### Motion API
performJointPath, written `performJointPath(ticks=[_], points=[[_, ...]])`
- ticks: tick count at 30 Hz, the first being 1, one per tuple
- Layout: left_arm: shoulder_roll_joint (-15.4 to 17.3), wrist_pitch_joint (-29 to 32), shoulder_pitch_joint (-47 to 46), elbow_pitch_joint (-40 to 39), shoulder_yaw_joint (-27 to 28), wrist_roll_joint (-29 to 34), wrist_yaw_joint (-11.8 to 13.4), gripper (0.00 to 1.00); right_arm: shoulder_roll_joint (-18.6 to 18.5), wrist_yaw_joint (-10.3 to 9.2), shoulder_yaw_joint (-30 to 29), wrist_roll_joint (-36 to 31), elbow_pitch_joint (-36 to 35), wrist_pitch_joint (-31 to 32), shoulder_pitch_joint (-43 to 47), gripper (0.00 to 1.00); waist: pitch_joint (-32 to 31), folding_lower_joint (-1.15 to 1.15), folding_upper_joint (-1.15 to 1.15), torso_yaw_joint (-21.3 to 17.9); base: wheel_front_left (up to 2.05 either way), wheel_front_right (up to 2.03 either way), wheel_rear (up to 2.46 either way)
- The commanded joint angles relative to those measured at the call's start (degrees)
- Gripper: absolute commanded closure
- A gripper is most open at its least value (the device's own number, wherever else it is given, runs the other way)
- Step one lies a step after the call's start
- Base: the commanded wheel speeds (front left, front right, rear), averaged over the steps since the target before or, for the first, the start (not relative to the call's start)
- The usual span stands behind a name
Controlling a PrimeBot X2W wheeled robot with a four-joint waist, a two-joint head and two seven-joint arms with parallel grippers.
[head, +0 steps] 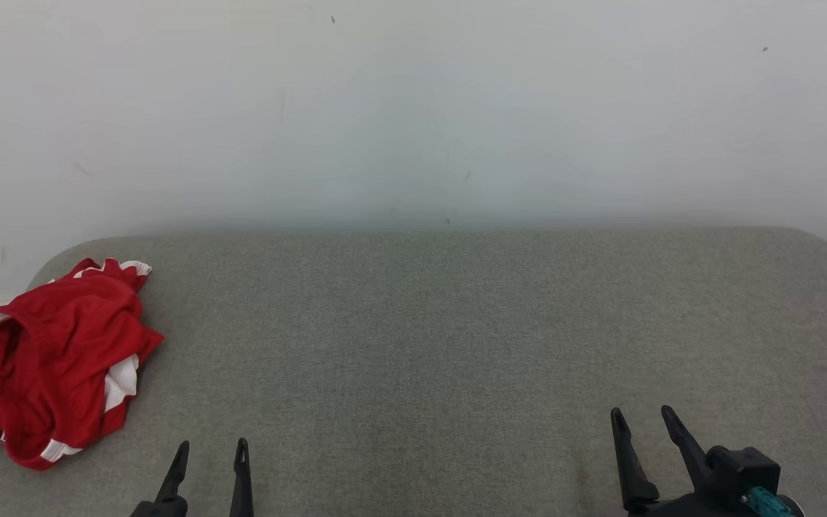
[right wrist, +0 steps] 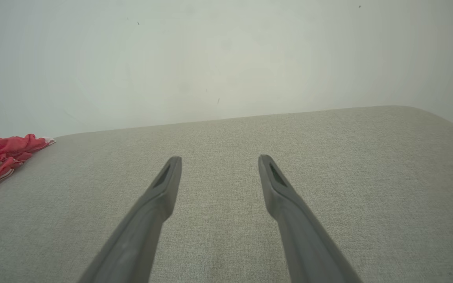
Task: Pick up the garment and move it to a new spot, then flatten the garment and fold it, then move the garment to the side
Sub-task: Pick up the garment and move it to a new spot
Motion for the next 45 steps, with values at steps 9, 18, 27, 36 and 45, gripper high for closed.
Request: performJointPath(ticks=[9,18,27,36,45], points=[[-0.4,-0.2,-0.3,0.86,-0.02,-2.18,-0.76,0.0,-0.68,-0.12,-0.36,-5.18,-0.69,0.77,1.13,0.0,-0.38,0.0,0.0,4.41,0.0,0.0,0.0],[-0.53,-0.21,0.52,-0.19,0.02,-2.27,-0.52,0.0,0.0,-0.12,-0.97,-7.39,-1.24,0.73,1.98,0.0,-0.6,0.0,0.0,11.58,0.0,0.0,0.0],[0.25,-0.2,1.06,-0.57,1.6,-1.96,-0.65,0.0,0.3,-0.12,-0.58,-6.48,-1.07,0.3,1.92,0.0,-0.73,0.0,0.0,18.67,0.0,0.0,0.0],[0.82,-0.2,1.73,-1.31,3.05,-1.59,-0.17,0.0,0.34,-0.12,0.37,-4.73,-0.56,-0.67,1.12,0.0,-0.84,0.0,0.0,23.24,0.0,0.0,0.0],[1.13,-0.2,2.52,-2.86,5.28,-2.48,0.48,0.0,0.32,-0.12,1.92,-3.85,0.59,-1.23,-0.93,0.0,0.43,0.0,0.0,24.52,0.0,0.0,0.0]])
